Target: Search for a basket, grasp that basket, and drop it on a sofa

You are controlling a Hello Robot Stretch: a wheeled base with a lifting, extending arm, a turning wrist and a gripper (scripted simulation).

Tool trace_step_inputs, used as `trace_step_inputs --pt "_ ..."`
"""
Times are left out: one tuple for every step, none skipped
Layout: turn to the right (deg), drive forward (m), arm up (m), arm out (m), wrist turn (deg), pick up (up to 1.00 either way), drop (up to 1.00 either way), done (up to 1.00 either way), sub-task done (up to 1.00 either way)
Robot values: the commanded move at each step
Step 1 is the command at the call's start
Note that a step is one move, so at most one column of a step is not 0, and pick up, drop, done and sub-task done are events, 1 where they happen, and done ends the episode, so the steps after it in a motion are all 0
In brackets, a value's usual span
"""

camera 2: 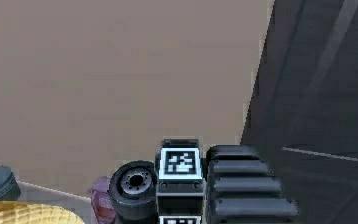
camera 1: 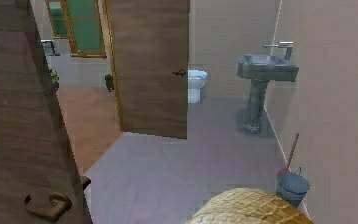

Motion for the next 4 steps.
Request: trace_step_inputs --pt "0.0 0.95 0.00 0.00 0.0 0.00 0.00 0.00 0.00" --pt "-45.0 0.00 0.00 0.00 0.0 0.00 0.00 0.00 0.00" --pt "-18.0 0.00 0.00 0.00 0.0 0.00 0.00 0.00 0.00" --pt "0.0 0.05 0.00 0.00 0.0 0.00 0.00 0.00 0.00"
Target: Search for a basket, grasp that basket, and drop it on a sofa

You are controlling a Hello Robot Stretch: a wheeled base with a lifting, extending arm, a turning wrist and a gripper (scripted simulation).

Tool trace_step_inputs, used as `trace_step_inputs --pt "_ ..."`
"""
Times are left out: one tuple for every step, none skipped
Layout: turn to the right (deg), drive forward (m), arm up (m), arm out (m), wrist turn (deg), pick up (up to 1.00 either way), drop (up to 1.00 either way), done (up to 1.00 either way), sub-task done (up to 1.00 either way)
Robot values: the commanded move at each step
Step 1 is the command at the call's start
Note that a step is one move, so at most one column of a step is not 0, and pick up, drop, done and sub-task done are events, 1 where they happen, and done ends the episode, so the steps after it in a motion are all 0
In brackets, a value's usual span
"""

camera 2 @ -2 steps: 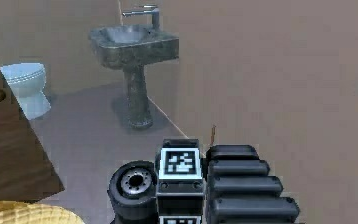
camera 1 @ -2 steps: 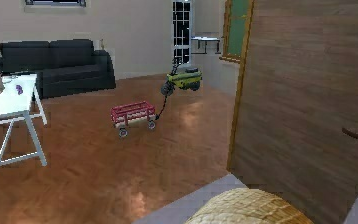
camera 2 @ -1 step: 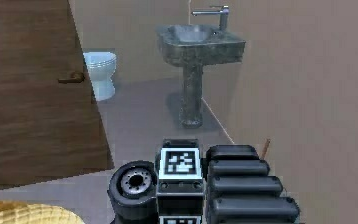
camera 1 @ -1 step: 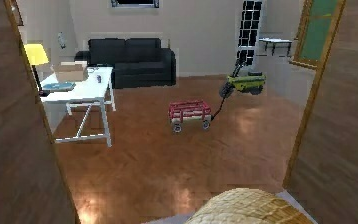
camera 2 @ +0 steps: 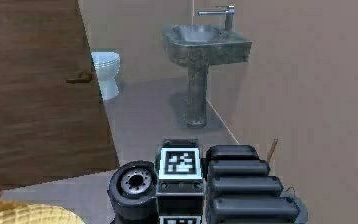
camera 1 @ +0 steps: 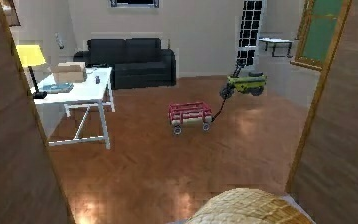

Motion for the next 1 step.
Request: trace_step_inputs --pt "-9.0 0.00 0.00 0.00 0.0 0.00 0.00 0.00 0.00"
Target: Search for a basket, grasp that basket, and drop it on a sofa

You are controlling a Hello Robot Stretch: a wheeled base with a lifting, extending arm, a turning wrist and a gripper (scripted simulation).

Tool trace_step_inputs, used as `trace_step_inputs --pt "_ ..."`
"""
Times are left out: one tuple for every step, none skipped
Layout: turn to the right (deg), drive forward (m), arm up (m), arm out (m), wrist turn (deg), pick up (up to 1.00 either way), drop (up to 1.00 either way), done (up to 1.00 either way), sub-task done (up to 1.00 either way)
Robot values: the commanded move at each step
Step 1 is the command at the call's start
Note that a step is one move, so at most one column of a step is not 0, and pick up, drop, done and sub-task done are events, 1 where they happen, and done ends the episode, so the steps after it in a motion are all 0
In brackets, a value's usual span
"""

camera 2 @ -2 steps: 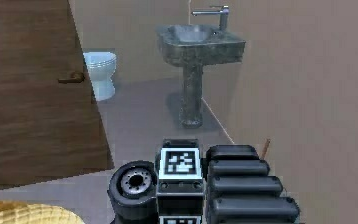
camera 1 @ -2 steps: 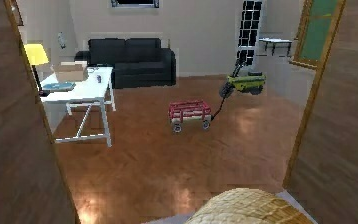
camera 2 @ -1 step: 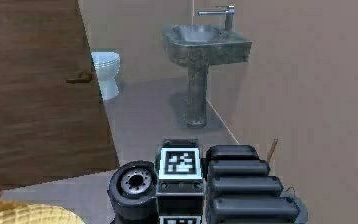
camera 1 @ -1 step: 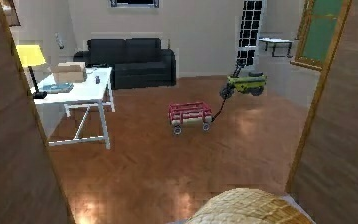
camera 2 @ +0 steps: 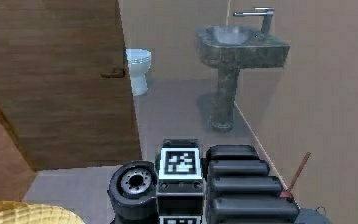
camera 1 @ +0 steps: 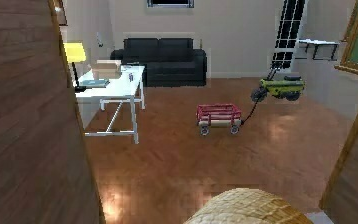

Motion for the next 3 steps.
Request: trace_step_inputs --pt "0.0 1.00 0.00 0.00 0.0 0.00 0.00 0.00 0.00" --pt "0.0 0.95 0.00 0.00 0.0 0.00 0.00 0.00 0.00" --pt "-3.0 0.00 0.00 0.00 0.0 0.00 0.00 0.00 0.00"
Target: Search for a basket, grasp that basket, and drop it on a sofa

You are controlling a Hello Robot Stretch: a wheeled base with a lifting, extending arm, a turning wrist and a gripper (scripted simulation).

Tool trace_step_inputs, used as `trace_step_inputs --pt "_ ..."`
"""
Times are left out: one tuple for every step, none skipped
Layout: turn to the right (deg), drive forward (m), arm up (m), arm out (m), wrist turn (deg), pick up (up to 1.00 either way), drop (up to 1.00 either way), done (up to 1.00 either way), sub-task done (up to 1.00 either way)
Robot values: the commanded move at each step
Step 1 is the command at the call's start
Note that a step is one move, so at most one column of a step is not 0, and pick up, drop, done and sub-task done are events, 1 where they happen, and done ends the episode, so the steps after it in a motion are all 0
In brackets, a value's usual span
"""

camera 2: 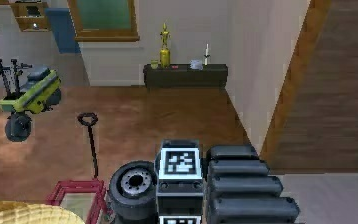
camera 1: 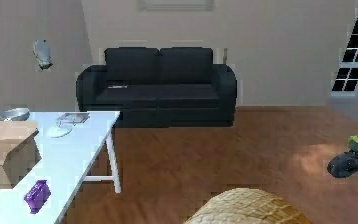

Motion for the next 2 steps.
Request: trace_step_inputs --pt "0.0 1.00 0.00 0.00 0.0 0.00 0.00 0.00 0.00" --pt "-3.0 0.00 0.00 0.00 0.0 0.00 0.00 0.00 0.00"
